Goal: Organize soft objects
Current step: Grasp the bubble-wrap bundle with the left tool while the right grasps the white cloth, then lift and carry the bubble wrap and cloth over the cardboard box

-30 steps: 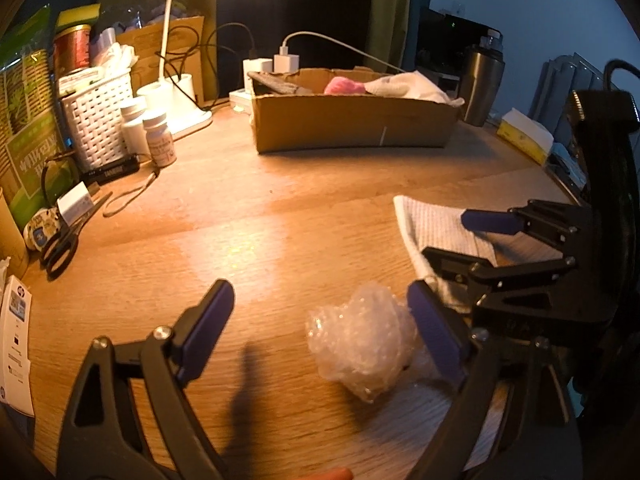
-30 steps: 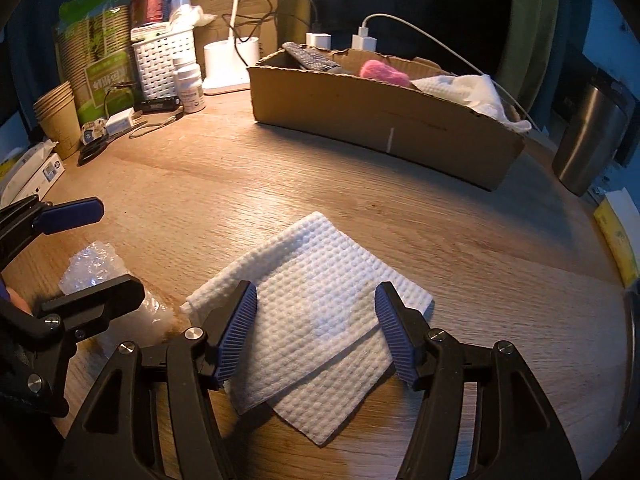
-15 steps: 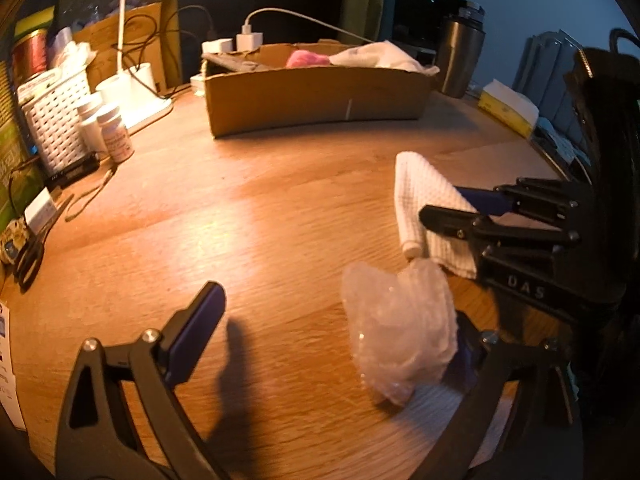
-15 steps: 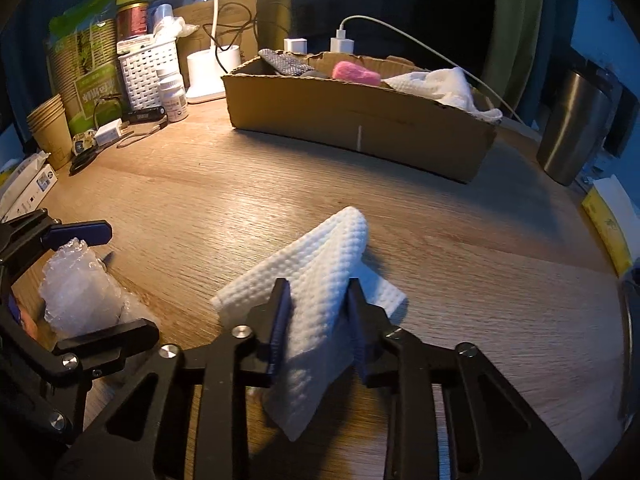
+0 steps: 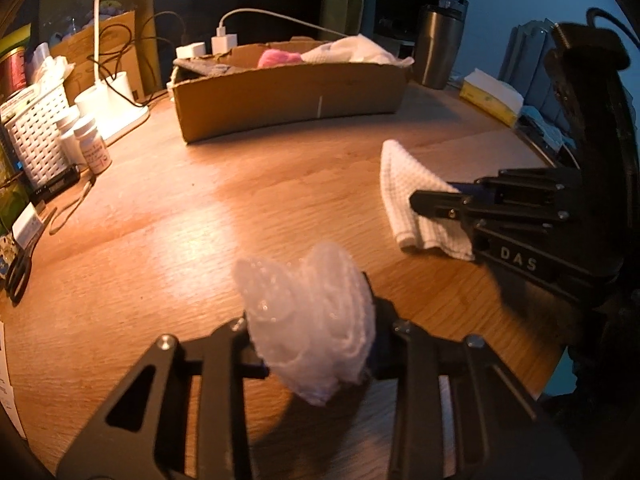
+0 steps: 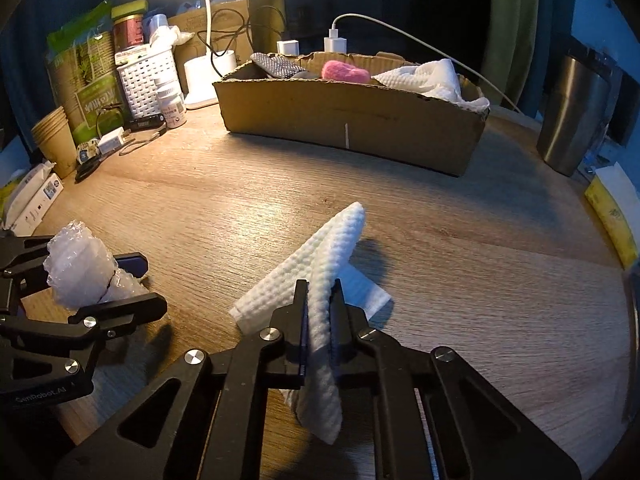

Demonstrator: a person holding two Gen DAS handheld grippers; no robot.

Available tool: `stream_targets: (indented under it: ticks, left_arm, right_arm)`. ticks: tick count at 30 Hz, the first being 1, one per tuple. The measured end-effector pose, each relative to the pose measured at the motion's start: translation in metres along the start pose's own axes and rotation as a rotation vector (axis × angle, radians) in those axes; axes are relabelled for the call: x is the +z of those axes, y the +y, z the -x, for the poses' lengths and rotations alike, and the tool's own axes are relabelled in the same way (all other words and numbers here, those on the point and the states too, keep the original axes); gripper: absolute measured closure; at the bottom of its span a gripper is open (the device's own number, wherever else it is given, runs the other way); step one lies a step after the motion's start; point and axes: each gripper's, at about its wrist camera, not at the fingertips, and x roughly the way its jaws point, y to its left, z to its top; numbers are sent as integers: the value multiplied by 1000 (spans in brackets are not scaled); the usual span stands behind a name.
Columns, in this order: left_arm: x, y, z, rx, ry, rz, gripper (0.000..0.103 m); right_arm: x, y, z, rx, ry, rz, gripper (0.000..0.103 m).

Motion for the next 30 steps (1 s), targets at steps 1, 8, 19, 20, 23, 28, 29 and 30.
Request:
stream_targets:
  ticks: [1, 8, 19, 20, 23, 28, 29, 30]
  left_arm:
    - [1, 0, 1, -2, -4, 2, 70]
    - [5, 4, 9, -11, -38, 24, 70]
    - [21, 15, 39, -20, -138, 49, 71]
    - [24, 17, 42, -19, -151, 54, 71]
    - [32, 23, 47, -17, -171, 61, 71]
    - [49, 29, 55, -9, -206, 49, 71]
    - [53, 30, 57, -7, -215, 46, 71]
    - [56, 30, 58, -6, -224, 45, 71]
  right_arm:
    - [0, 0, 0, 3, -1, 3, 94]
    - [5, -3, 10, 6, -13, -3, 95]
    - [32, -7, 44, -13, -111, 10, 95]
    - [35, -8, 48, -17, -121, 16, 95]
    - [44, -10, 60, -30, -155, 16, 95]
    - [55, -15, 72, -35, -200, 14, 95]
    - [58, -15, 74, -37, -207, 16, 95]
    - [60, -15, 75, -37, -213, 18, 95]
